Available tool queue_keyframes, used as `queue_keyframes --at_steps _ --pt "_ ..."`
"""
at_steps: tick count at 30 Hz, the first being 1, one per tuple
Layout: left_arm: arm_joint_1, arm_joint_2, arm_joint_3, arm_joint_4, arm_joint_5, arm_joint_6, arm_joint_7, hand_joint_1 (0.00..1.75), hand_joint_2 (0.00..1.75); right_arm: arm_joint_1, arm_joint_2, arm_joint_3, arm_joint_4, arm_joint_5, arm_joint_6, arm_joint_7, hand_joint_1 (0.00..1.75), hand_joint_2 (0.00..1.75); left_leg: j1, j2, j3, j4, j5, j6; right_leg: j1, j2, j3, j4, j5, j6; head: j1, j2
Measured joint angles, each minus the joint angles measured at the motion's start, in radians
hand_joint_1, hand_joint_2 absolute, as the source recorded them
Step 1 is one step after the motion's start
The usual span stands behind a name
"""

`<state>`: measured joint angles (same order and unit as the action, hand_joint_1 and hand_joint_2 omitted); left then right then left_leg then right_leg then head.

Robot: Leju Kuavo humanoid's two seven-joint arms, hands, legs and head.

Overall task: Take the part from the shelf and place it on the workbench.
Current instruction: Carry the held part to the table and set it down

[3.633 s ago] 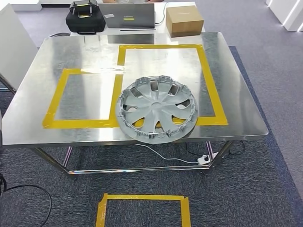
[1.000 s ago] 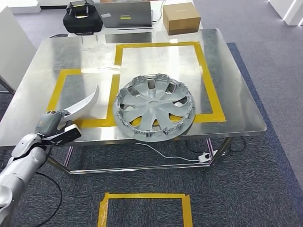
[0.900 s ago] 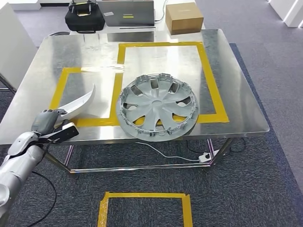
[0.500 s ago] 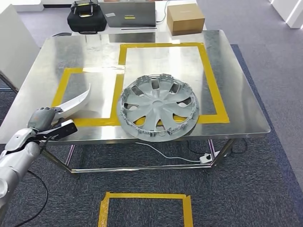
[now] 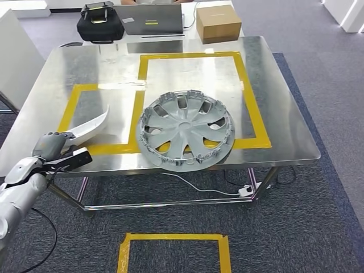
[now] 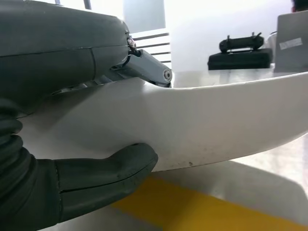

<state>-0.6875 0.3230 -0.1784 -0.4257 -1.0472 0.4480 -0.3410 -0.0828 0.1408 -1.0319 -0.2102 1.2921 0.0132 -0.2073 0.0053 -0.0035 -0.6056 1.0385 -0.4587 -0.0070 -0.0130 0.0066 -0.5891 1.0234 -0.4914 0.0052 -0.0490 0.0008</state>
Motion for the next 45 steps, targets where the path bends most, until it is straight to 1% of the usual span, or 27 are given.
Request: queue_keyframes --at_steps 1,3,5,8,9,10,11,13,14,16,19,21,22,24,25,26,27,29,31,34,37,38,40,42,43,44,45 --pt "0.0 -0.002 -0.001 0.0 -0.002 0.004 0.0 1.75 1.75 0.0 0.0 0.0 0.0 0.0 0.0 0.0 0.0 1.75 -0.003 0.0 0.003 -0.007 -0.006 0.003 0.001 0.0 -0.001 -0.002 0.001 0.005 0.0 0.0" --pt "0.001 -0.006 -0.003 0.001 -0.008 0.011 -0.002 0.87 1.75 0.0 0.0 0.0 0.0 -0.001 0.0 0.002 0.0 1.75 -0.002 0.0 0.005 -0.016 -0.004 0.012 0.0 -0.002 -0.003 -0.004 0.0 0.018 0.001 0.0" --pt "0.001 -0.012 -0.005 0.001 -0.013 0.013 -0.008 0.0 1.75 -0.001 0.0 0.0 0.0 -0.001 -0.001 0.002 0.0 1.75 0.002 0.0 0.01 -0.026 0.001 0.025 0.0 -0.003 -0.018 0.027 -0.025 0.028 0.002 0.0" --pt "0.006 -0.022 -0.006 0.002 -0.01 0.015 -0.034 0.0 1.75 0.0 0.0 0.0 0.0 -0.001 -0.001 0.001 0.0 1.75 0.003 0.001 0.011 -0.029 0.004 0.033 0.001 -0.003 -0.106 0.208 -0.11 0.034 0.003 0.0" --pt "0.009 -0.027 -0.007 0.002 -0.006 0.018 -0.043 0.0 1.75 0.001 0.0 0.0 0.0 -0.001 -0.001 0.001 0.0 1.75 0.002 0.001 0.011 -0.029 0.003 0.034 0.0 -0.003 -0.132 0.259 -0.123 0.035 0.003 0.0" --pt "0.011 -0.031 -0.007 0.002 -0.001 0.021 -0.051 0.0 1.75 0.002 0.0 0.0 0.0 -0.001 -0.001 0.001 0.0 1.75 0.002 0.001 0.011 -0.028 0.003 0.034 0.001 -0.004 -0.143 0.277 -0.118 0.036 0.003 0.0" --pt "0.013 -0.036 -0.007 0.002 0.004 0.024 -0.056 0.0 1.31 0.002 0.0 -0.001 0.0 -0.002 -0.002 0.001 0.0 1.75 0.002 0.0 0.011 -0.028 0.003 0.034 0.001 -0.004 -0.134 0.253 -0.094 0.035 0.003 0.0" --pt "0.015 -0.043 -0.007 0.002 0.009 0.029 -0.061 0.0 0.44 0.001 0.0 -0.001 0.0 -0.002 -0.003 0.001 0.0 1.75 0.002 -0.001 0.013 -0.025 0.001 0.031 0.0 -0.004 -0.074 0.123 -0.023 0.031 0.003 0.0" --pt "0.015 -0.045 -0.007 0.002 0.012 0.031 -0.063 0.0 0.0 0.0 0.0 -0.001 0.0 -0.002 -0.004 0.001 0.0 1.75 0.002 -0.001 0.013 -0.023 -0.001 0.029 0.0 -0.004 -0.046 0.063 0.0 0.028 0.003 0.0" --pt "0.017 -0.052 0.0 -0.002 0.036 0.07 -0.092 0.0 0.0 -0.001 0.0 -0.001 0.0 -0.003 -0.005 0.001 0.0 1.75 -0.002 -0.001 0.008 -0.017 -0.004 0.021 0.001 -0.003 -0.016 0.005 0.01 0.024 0.002 0.0" --pt "0.029 -0.09 0.027 -0.037 0.099 0.163 -0.153 0.0 0.0 0.001 0.001 -0.001 0.0 -0.007 -0.007 0.006 0.0 1.75 -0.004 -0.003 0.004 -0.016 -0.002 0.008 0.001 -0.004 -0.008 -0.003 0.008 0.015 0.001 0.0" --pt "0.045 -0.119 0.04 -0.086 0.128 0.174 -0.158 0.0 0.0 0.0 0.002 -0.002 0.0 -0.009 -0.01 0.008 0.0 1.75 -0.003 -0.004 -0.005 0.008 -0.022 -0.001 -0.003 -0.006 -0.006 -0.007 0.012 0.004 -0.001 0.0" --pt "0.054 -0.132 0.044 -0.114 0.142 0.171 -0.159 0.0 0.0 -0.001 0.003 -0.002 0.0 -0.011 -0.011 0.009 0.0 1.75 -0.002 -0.003 -0.022 0.047 -0.047 -0.006 -0.006 -0.006 -0.004 -0.009 0.013 -0.001 -0.003 0.0" --pt "0.075 -0.154 0.053 -0.165 0.166 0.167 -0.162 0.0 0.0 -0.001 0.003 -0.003 0.0 -0.012 -0.013 0.011 0.0 1.75 0.002 -0.002 -0.076 0.174 -0.108 -0.013 -0.006 -0.005 -0.004 -0.009 0.013 -0.006 -0.006 0.0" --pt "0.088 -0.164 0.056 -0.189 0.176 0.165 -0.163 0.0 0.0 0.0 0.003 -0.003 0.0 -0.013 -0.013 0.011 0.0 1.75 0.003 -0.002 -0.101 0.229 -0.126 -0.015 -0.006 -0.005 -0.004 -0.009 0.013 -0.006 -0.006 0.0" --pt "0.102 -0.173 0.058 -0.212 0.187 0.163 -0.165 0.0 0.0 0.001 0.003 -0.004 0.0 -0.013 -0.014 0.011 0.0 1.75 0.004 -0.002 -0.114 0.255 -0.128 -0.016 -0.006 -0.004 -0.003 -0.009 0.012 -0.006 -0.006 0.0" --pt "0.114 -0.18 0.06 -0.234 0.201 0.161 -0.169 0.0 0.0 0.001 0.003 -0.004 0.0 -0.013 -0.013 0.011 0.0 1.75 0.004 -0.002 -0.109 0.243 -0.11 -0.015 -0.006 -0.003 -0.002 -0.009 0.012 -0.006 -0.006 0.0" --pt "0.131 -0.194 0.069 -0.277 0.246 0.154 -0.184 0.0 0.0 0.001 0.004 -0.006 0.0 -0.014 -0.013 0.011 0.0 1.75 0.004 -0.002 -0.059 0.132 -0.041 -0.009 -0.006 -0.001 0.0 -0.008 0.011 -0.004 -0.006 0.0" --pt "0.142 -0.207 0.082 -0.316 0.298 0.141 -0.2 0.0 0.0 0.002 0.005 -0.007 0.0 -0.015 -0.014 0.011 0.0 1.75 0.001 -0.001 -0.008 0.026 -0.003 -0.001 -0.004 -0.001 0.001 -0.008 0.009 0.001 -0.005 0.0" --pt "0.163 -0.232 0.1 -0.377 0.353 0.134 -0.212 0.0 0.0 0.002 0.006 -0.011 0.0 -0.015 -0.016 0.011 0.0 1.75 -0.006 -0.001 0.006 -0.014 -0.007 0.01 -0.002 -0.004 -0.004 -0.009 0.01 0.015 -0.005 0.0" --pt "0.193 -0.259 0.113 -0.441 0.388 0.148 -0.228 0.0 0.0 0.003 0.006 -0.016 0.0 -0.015 -0.017 0.011 0.0 1.75 -0.003 -0.002 0.009 -0.023 -0.003 0.023 -0.003 -0.006 -0.004 -0.012 0.008 0.029 -0.004 0.0" --pt "0.201 -0.269 0.118 -0.466 0.398 0.161 -0.233 0.0 0.0 0.002 0.006 -0.017 0.0 -0.015 -0.018 0.011 0.0 1.75 -0.001 -0.001 0.011 -0.027 0.0 0.028 -0.003 -0.006 -0.012 0.003 -0.004 0.033 -0.004 0.0" --pt "0.219 -0.293 0.128 -0.526 0.429 0.187 -0.241 0.0 0.0 0.003 0.006 -0.019 0.0 -0.015 -0.02 0.011 0.0 1.75 0.001 0.0 0.013 -0.029 0.001 0.037 -0.005 -0.005 -0.056 0.093 -0.055 0.04 -0.002 0.0" --pt "0.249 -0.325 0.139 -0.607 0.481 0.203 -0.249 0.0 0.0 0.005 0.006 -0.021 0.0 -0.015 -0.022 0.011 0.0 1.75 0.0 0.0 0.013 -0.029 0.001 0.042 -0.006 -0.006 -0.12 0.229 -0.112 0.046 -0.002 0.0" --pt "0.268 -0.339 0.143 -0.646 0.508 0.203 -0.252 0.0 0.0 0.007 0.006 -0.022 0.0 -0.016 -0.024 0.011 0.0 1.75 -0.001 0.0 0.013 -0.028 0.001 0.042 -0.006 -0.006 -0.14 0.268 -0.12 0.048 -0.002 0.0" --pt "0.288 -0.352 0.145 -0.684 0.533 0.202 -0.256 0.0 0.0 0.008 0.006 -0.023 0.0 -0.018 -0.027 0.011 0.0 1.75 -0.001 0.0 0.014 -0.028 0.001 0.042 -0.006 -0.006 -0.141 0.267 -0.107 0.049 -0.001 0.0" --pt "0.31 -0.365 0.147 -0.722 0.558 0.2 -0.262 0.0 0.0 0.008 0.006 -0.025 0.0 -0.021 -0.029 0.011 0.0 1.75 -0.001 -0.001 0.015 -0.027 -0.001 0.041 -0.006 -0.006 -0.122 0.227 -0.079 0.049 -0.001 0.0"
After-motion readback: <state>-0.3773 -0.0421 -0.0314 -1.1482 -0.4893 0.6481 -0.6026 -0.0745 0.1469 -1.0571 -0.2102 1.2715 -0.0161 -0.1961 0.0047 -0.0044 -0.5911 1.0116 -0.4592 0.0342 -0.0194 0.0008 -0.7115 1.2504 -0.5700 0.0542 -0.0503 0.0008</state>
